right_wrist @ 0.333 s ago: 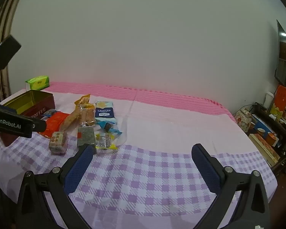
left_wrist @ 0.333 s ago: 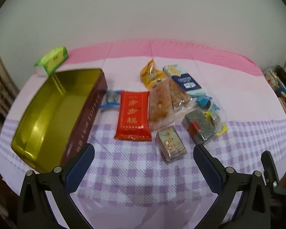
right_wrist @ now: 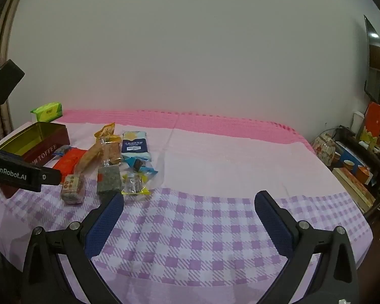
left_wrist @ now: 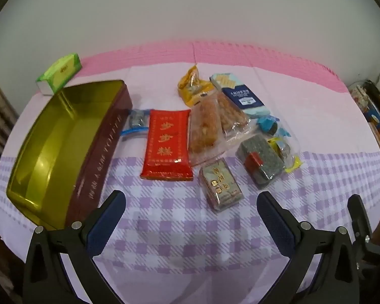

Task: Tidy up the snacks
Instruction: 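Reach the left gripper to the small square cake box and grasp it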

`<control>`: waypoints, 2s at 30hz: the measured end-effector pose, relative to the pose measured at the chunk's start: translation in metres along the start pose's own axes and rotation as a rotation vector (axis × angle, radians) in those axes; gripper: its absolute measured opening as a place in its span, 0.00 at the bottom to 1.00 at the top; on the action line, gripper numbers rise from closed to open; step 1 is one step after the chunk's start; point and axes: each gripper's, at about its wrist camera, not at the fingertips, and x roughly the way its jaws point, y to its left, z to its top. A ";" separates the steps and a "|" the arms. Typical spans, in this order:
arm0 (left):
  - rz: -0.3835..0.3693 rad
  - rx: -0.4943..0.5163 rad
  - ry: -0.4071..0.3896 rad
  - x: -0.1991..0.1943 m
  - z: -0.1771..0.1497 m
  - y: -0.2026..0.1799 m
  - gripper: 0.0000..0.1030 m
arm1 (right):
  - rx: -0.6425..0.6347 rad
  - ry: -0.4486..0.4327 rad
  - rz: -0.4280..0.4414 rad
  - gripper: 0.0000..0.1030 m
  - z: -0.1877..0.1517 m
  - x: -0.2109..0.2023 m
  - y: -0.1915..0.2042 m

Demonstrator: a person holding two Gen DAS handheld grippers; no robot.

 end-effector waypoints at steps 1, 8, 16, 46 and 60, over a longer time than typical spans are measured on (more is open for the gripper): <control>-0.016 -0.006 0.013 0.002 -0.001 0.001 0.99 | 0.010 -0.008 0.013 1.00 -0.004 -0.005 -0.013; -0.092 -0.092 0.084 0.017 -0.002 0.012 0.92 | 0.020 0.004 0.018 1.00 -0.008 -0.003 -0.014; -0.178 -0.126 0.153 0.028 0.012 0.004 0.89 | 0.032 0.017 0.020 1.00 -0.009 -0.001 -0.016; 0.004 -0.005 0.208 0.074 0.040 -0.033 0.28 | 0.070 0.086 0.017 1.00 -0.010 0.011 -0.023; -0.040 0.052 0.153 0.006 0.002 -0.036 0.28 | 0.085 0.110 0.016 1.00 -0.011 0.018 -0.027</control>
